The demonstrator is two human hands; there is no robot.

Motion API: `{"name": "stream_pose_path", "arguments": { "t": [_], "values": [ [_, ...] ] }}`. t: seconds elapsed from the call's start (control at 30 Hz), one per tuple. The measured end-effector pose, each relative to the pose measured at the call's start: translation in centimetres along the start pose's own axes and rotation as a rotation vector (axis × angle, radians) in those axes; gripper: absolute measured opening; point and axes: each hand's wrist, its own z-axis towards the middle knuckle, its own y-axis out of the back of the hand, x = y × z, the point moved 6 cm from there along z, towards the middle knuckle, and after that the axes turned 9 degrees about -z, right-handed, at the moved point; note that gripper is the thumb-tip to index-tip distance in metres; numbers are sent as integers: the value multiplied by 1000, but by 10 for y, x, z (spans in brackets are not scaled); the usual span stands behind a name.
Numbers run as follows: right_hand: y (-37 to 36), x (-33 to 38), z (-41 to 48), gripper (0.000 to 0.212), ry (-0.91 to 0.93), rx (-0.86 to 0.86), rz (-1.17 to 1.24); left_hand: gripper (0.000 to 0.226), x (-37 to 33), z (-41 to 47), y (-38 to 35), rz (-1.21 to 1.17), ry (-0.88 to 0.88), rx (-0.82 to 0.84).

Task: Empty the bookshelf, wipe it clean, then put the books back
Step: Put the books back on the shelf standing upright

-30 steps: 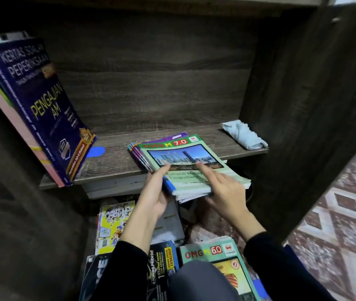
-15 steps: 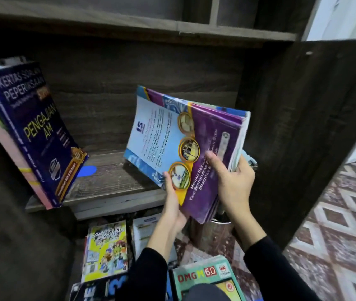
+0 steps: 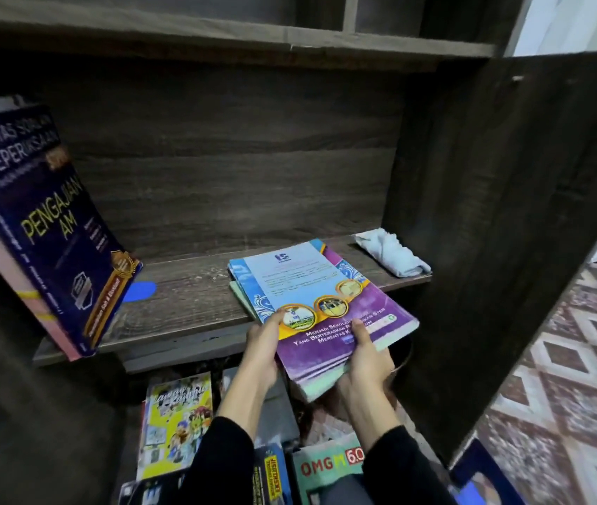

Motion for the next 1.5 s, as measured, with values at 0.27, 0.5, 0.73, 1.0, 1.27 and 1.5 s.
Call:
{"name": "stream_pose_path", "arguments": {
  "t": [0.27,0.5,0.73,1.0,1.27,1.5],
  "values": [
    [-31,-25,11,54,-105,108,-207,35,7,1,16,207,47,-25],
    [12,64,17,69,376,-40,-599,48,2,3,23,205,-3,-52],
    [-38,86,25,79,722,95,-1658,42,-2,9,27,335,-164,-49],
    [-48,79,15,77,651,124,-1651,20,-16,3,32,494,-264,-64],
    [-64,82,-2,63,319,460,-1215,22,-29,-1,54,575,-328,-174],
    [-76,97,-74,45,870,588,-1241,10,-40,-21,69,488,-317,-144]
  ]
}}
